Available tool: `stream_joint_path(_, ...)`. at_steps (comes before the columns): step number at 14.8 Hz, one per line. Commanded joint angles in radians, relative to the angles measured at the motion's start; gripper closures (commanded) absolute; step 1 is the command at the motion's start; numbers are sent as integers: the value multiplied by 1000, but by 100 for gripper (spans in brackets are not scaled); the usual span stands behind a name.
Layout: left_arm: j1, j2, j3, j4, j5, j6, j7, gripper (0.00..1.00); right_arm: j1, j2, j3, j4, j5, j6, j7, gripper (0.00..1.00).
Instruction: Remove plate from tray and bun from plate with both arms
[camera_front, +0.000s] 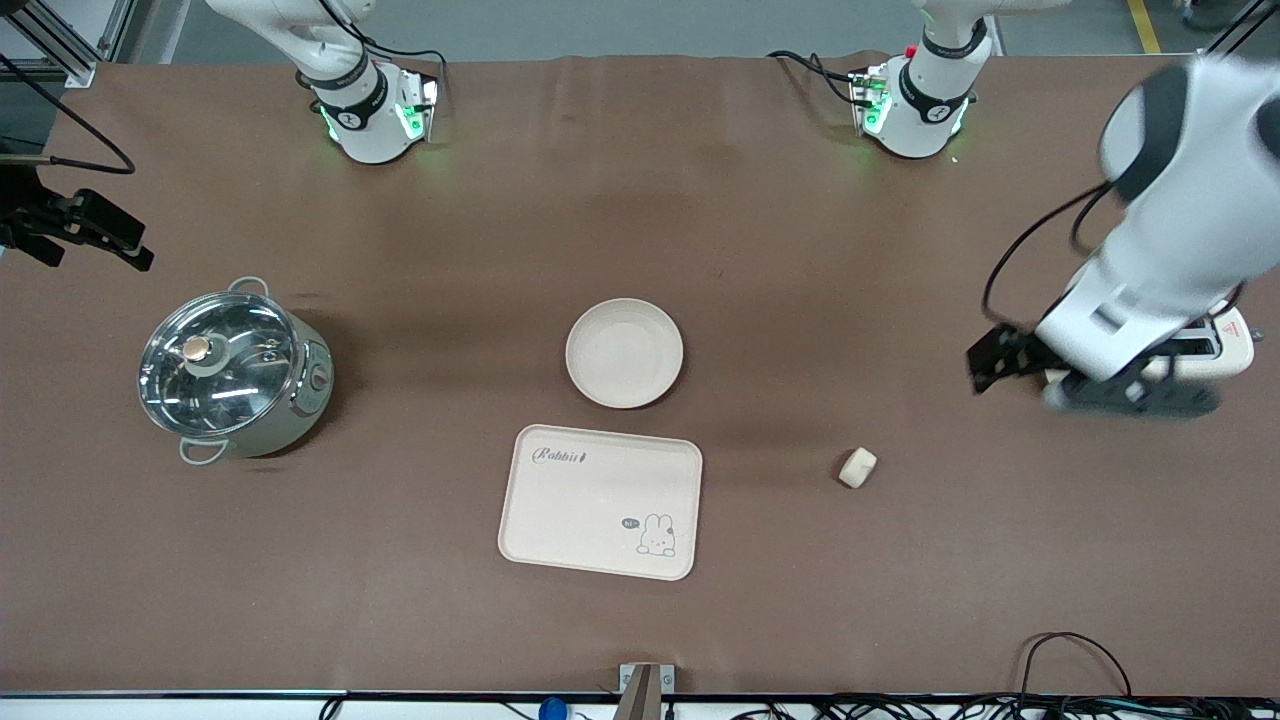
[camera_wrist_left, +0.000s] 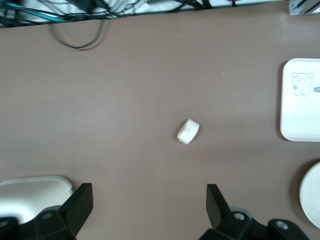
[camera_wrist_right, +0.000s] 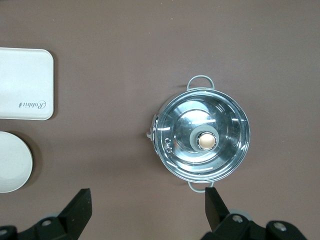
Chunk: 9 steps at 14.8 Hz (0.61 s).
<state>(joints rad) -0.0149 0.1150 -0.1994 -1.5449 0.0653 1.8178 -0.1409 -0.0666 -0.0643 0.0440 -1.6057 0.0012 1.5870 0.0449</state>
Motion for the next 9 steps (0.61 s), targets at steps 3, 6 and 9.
stream_joint_path(3, -102, -158, 133, -46, -24, -179, 38, 0, 11, -11, 5, 0, -3, 1, -11, 0)
stream_joint_path(6, -103, -178, 140, -88, -27, -163, 64, 0, 11, -11, 5, 0, -3, 2, -11, 0)
stream_joint_path(9, -91, -182, 135, -109, -36, -158, 46, 0, 10, -9, 4, -2, -3, 1, -11, 0)
